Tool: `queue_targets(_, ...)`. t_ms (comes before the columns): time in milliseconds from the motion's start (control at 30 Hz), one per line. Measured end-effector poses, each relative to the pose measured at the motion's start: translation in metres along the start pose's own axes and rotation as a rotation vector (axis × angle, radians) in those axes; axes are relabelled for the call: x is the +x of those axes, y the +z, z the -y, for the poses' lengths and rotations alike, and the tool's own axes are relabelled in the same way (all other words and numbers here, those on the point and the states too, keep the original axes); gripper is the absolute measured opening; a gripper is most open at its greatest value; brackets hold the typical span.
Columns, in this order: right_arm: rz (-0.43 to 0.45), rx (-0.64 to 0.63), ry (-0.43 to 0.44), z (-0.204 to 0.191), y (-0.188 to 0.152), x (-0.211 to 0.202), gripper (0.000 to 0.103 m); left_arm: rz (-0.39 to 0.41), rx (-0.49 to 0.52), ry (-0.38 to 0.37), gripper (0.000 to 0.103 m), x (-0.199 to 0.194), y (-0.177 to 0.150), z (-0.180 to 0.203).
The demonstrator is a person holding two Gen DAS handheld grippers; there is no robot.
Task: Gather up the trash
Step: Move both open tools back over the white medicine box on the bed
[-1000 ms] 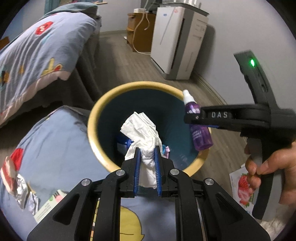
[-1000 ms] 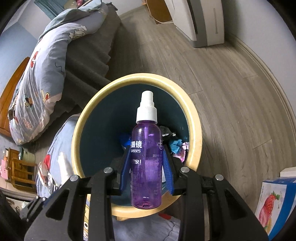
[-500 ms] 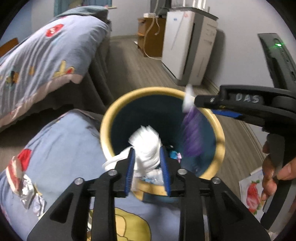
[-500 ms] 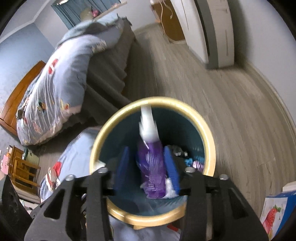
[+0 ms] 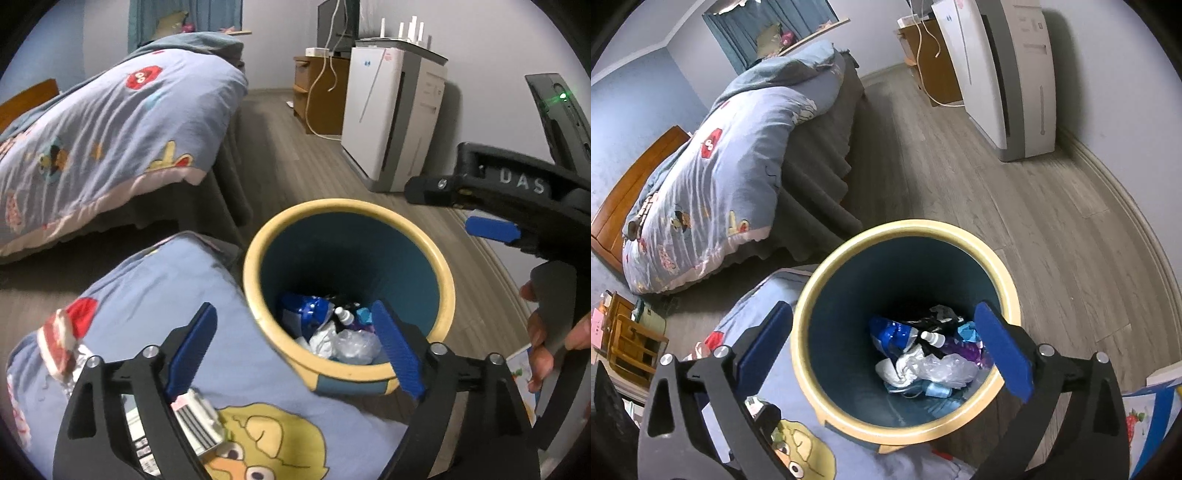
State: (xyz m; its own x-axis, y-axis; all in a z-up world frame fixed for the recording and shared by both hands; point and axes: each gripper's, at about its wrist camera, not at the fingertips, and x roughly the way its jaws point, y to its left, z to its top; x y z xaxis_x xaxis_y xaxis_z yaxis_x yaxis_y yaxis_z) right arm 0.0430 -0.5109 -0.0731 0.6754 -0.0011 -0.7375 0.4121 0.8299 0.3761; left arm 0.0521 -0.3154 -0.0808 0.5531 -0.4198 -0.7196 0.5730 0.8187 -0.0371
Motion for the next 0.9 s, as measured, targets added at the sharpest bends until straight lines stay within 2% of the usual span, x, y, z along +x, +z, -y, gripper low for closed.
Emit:
queue_targets(200,-0.013,-0.029,-0.015,-0.015,-0.002,-0.006,0.097,0.006,-0.029,0.031,0.094,-0.015,-0.004,-0.018)
queue_targets(600,-0.002,-0.066,-0.017,-0.045,-0.008,-0.023,0.097,0.018,-0.059,0.097,0.094,-0.047,-0.020,-0.056)
queue_targets(900,-0.027,-0.113,-0.007,-0.083,-0.022,-0.020,0.097,0.024,-0.087,0.144,0.094,-0.072,-0.036,-0.089)
